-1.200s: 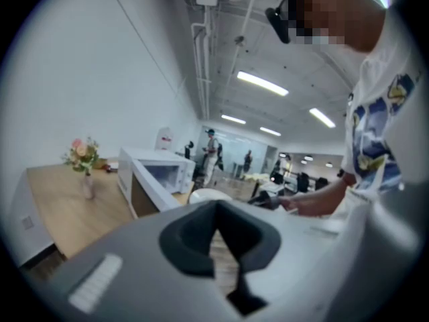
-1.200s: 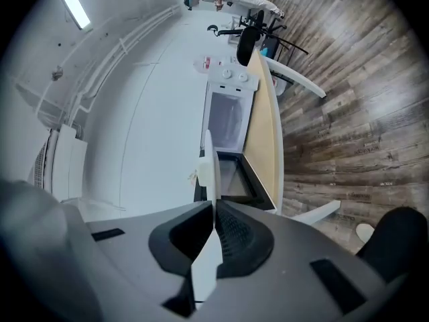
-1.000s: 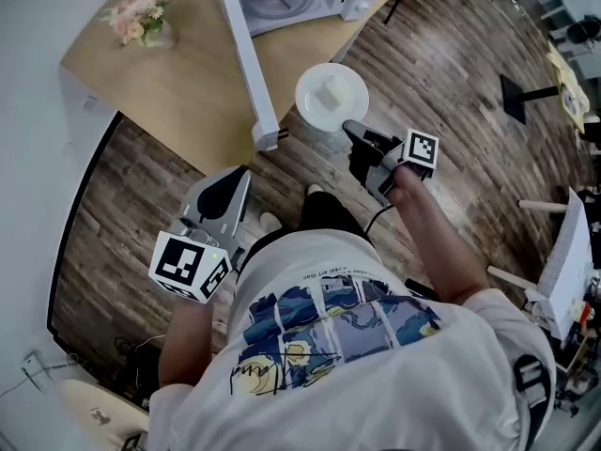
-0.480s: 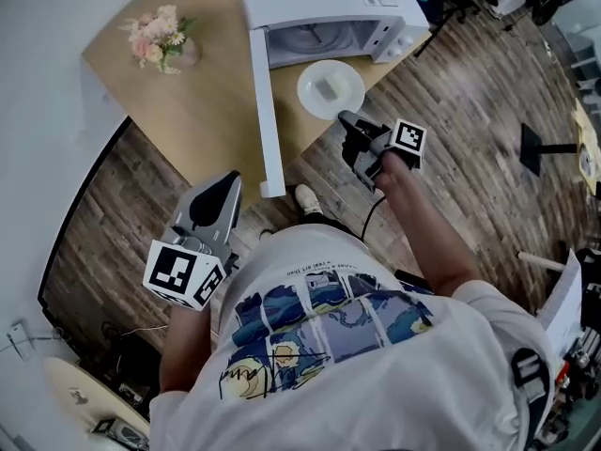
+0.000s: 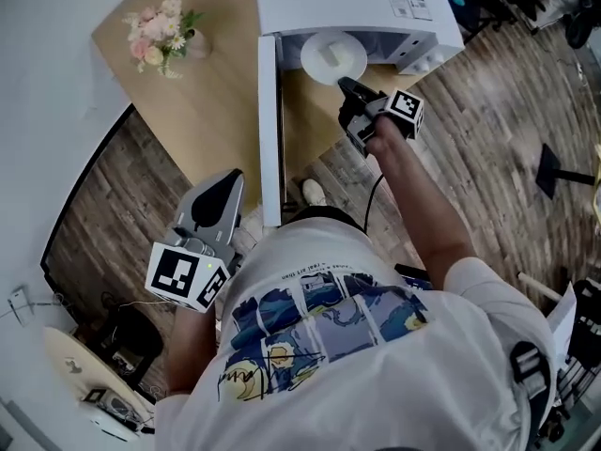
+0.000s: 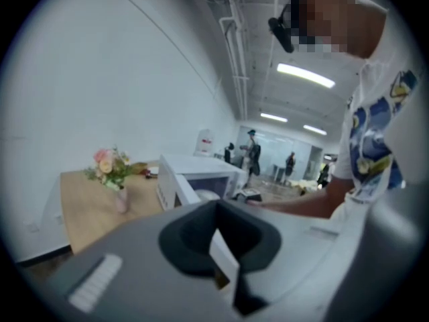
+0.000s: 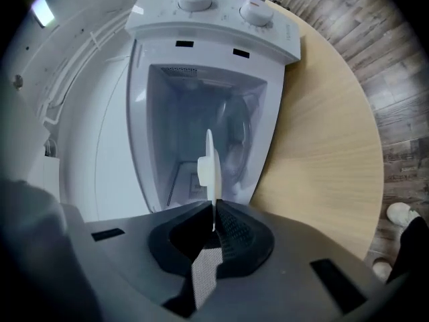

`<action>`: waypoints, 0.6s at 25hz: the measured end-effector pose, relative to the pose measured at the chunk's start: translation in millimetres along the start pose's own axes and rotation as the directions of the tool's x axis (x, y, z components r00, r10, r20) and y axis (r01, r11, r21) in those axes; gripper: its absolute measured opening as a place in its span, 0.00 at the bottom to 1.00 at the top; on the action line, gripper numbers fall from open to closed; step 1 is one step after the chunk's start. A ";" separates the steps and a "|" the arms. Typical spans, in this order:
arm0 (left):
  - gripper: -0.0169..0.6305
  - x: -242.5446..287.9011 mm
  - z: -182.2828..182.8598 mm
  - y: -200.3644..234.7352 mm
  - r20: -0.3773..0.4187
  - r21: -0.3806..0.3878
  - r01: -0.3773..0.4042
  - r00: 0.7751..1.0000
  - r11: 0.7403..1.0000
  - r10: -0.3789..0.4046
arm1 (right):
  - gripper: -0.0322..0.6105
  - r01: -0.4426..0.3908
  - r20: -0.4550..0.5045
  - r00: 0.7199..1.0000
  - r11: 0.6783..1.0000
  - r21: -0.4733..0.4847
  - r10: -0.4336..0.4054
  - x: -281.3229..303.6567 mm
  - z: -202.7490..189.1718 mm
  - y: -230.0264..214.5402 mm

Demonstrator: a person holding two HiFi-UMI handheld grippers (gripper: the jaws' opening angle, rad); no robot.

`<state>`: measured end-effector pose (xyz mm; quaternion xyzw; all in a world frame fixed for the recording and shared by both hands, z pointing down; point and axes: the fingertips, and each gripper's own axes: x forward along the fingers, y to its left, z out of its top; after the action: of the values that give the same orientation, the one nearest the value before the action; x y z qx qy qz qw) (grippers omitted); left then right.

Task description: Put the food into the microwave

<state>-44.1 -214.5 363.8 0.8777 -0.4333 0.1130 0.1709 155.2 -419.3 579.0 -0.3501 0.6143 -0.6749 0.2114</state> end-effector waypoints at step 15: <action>0.04 -2.1 -10.3 20.9 -0.033 -0.076 -0.182 0.983 0.980 0.180 | 0.07 0.027 -0.008 1.000 0.999 0.033 -0.027 84.9 44.9 -17.1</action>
<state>-62.5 -220.7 376.8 0.8257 -0.5131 0.1222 0.1999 134.0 -508.0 613.8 -0.3524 0.5990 -0.6890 0.2058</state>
